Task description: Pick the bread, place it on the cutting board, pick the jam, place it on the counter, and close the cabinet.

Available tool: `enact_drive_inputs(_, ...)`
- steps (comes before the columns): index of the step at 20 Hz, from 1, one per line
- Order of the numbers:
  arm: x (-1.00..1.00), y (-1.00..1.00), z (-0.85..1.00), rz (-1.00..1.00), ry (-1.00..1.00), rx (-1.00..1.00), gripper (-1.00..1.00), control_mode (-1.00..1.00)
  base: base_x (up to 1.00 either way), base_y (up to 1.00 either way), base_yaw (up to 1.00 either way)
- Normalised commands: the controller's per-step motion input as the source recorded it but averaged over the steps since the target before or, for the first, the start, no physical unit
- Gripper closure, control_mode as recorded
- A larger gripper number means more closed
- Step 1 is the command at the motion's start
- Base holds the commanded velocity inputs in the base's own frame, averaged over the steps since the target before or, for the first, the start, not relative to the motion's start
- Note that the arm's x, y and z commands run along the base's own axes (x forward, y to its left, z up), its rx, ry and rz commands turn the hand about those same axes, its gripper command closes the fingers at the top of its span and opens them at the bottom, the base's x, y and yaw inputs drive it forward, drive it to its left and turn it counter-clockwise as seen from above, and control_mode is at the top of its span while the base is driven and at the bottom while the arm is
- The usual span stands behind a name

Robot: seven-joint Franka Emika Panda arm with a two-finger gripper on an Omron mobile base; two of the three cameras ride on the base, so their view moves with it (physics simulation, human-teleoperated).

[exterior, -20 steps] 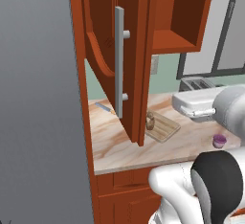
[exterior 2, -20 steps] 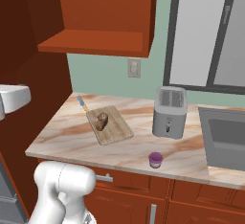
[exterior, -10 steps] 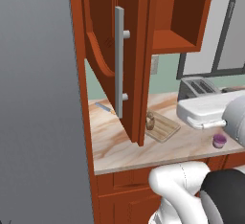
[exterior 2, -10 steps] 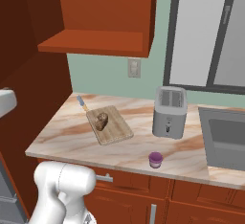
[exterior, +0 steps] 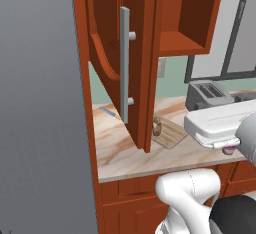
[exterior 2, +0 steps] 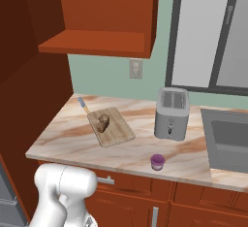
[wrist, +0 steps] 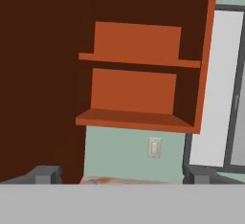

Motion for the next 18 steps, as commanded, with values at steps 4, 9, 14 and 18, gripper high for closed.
enact_drive_inputs(4, -0.20, 0.08, -0.04, 0.04, -0.12, -0.02, -1.00, -1.00, 0.00, 0.00, 0.00)
enact_drive_inputs(9, -0.12, 0.17, -0.12, 0.04, -0.09, -0.02, -1.00, -1.00, 0.00, 0.00, 0.00)
enact_drive_inputs(14, 0.00, 0.26, -0.13, 0.02, -0.06, -0.02, -1.00, -1.00, 0.00, 0.00, 0.00)
enact_drive_inputs(18, 0.00, 0.27, -0.12, 0.01, -0.05, -0.01, -1.00, -1.00, 0.00, 0.00, 0.00)
